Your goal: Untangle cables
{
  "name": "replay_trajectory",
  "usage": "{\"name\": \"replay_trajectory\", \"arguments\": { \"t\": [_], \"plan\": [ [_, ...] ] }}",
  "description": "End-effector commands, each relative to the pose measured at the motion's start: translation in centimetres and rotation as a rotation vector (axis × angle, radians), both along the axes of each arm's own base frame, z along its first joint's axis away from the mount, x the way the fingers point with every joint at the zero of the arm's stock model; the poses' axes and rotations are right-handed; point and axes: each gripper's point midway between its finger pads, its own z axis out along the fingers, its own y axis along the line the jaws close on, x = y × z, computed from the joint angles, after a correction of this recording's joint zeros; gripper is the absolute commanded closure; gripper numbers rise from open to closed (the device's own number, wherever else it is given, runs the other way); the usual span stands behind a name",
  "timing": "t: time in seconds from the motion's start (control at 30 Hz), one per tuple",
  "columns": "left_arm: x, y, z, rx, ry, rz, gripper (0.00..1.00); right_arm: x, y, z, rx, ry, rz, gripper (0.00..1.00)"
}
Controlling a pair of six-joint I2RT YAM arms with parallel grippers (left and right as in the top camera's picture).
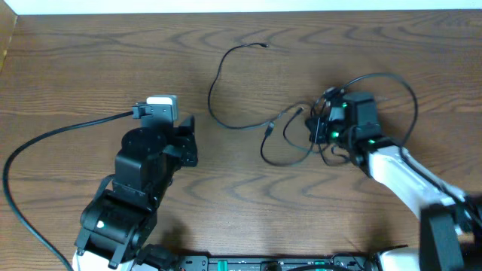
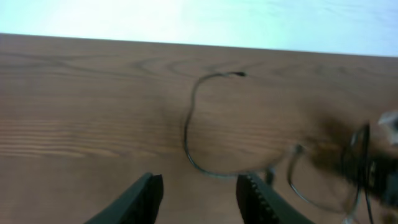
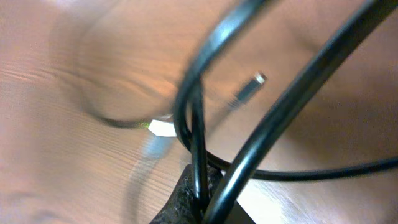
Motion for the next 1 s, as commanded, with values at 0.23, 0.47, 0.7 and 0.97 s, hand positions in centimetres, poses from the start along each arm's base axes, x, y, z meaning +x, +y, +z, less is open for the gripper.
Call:
{"name": "replay_trajectory", "arguments": {
  "t": [0.23, 0.47, 0.7, 0.97],
  "plan": [
    [0.7, -6.6, -3.9, -0.115, 0.191, -0.295, 0.54, -3.0, 2.8, 11.9, 0.214, -0.237, 0.199, 0.99],
    [2.2, -10.3, -5.1, -0.169, 0.214, -0.468, 0.54, -5.9, 4.6, 14.1, 0.326, -0.234, 0.359, 0.99],
    [3.5, -11.9, -7.8, -0.173, 0.271, -0.533, 0.54, -5.7, 3.9, 14.0, 0.330, -0.229, 0.343, 0.60],
    [4.0, -12.1, -9.8, -0.167, 0.327, -0.526, 0.54, -4.9, 1.1, 10.9, 0.226, -0.137, 0.217, 0.01]
  ]
}}
